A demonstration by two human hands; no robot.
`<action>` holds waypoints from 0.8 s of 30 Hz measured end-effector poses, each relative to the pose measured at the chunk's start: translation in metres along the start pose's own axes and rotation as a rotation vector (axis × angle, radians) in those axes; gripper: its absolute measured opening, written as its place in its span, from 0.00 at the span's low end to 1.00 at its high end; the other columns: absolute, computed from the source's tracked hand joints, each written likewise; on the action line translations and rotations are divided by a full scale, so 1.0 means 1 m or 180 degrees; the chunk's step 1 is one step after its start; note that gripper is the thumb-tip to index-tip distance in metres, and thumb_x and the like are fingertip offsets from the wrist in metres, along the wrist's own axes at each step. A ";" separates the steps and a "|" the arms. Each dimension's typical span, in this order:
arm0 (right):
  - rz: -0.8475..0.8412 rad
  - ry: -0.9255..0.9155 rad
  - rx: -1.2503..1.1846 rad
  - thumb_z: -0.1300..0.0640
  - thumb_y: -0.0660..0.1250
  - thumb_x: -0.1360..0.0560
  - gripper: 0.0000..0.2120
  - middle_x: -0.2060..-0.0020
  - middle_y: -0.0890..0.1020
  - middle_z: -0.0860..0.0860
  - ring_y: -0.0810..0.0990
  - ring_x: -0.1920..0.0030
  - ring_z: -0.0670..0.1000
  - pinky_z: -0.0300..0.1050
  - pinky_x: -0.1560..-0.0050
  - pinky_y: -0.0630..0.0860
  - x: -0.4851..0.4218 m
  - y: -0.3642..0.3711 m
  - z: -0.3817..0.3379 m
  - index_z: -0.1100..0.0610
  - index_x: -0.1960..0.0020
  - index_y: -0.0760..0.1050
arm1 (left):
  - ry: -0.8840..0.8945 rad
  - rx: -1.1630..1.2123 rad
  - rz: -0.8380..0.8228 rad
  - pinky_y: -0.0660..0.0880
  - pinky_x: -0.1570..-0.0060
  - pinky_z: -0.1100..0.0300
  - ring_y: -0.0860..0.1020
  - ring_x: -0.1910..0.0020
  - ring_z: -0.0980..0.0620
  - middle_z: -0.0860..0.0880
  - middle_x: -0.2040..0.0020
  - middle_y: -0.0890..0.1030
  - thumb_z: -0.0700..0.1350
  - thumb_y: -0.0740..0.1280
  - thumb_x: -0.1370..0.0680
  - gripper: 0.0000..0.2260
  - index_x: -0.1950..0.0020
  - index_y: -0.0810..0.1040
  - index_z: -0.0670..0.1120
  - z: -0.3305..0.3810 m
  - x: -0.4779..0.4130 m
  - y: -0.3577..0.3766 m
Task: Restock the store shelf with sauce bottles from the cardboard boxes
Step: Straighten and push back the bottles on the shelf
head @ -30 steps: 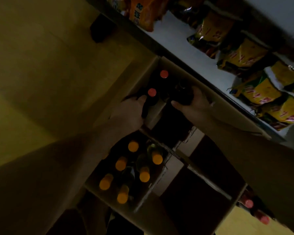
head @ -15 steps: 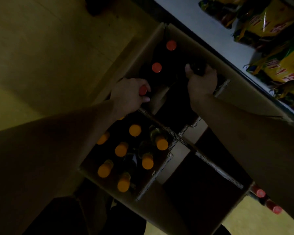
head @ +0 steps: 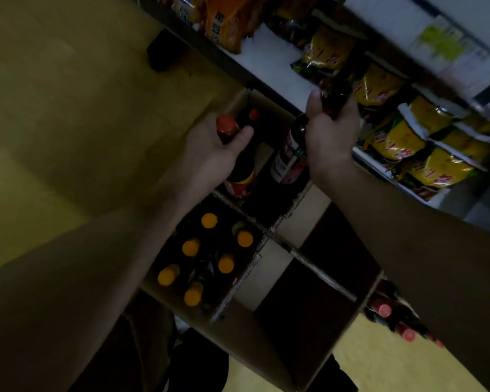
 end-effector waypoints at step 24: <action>-0.1109 -0.1394 0.0465 0.46 0.71 0.30 0.18 0.70 0.82 0.55 0.83 0.63 0.59 0.52 0.61 0.80 0.185 -0.133 -0.559 0.58 0.70 0.73 | 0.0791 0.0888 0.1555 0.79 0.61 0.47 0.74 0.75 0.49 0.50 0.80 0.72 0.36 0.70 0.23 0.20 0.74 0.77 0.48 0.524 0.276 -0.227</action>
Point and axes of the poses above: each hand's wrist, its own x-axis away from the middle knuckle, its own y-axis out of the palm, z = x × y, the point moved 5 cm from there along -x, towards the middle knuckle
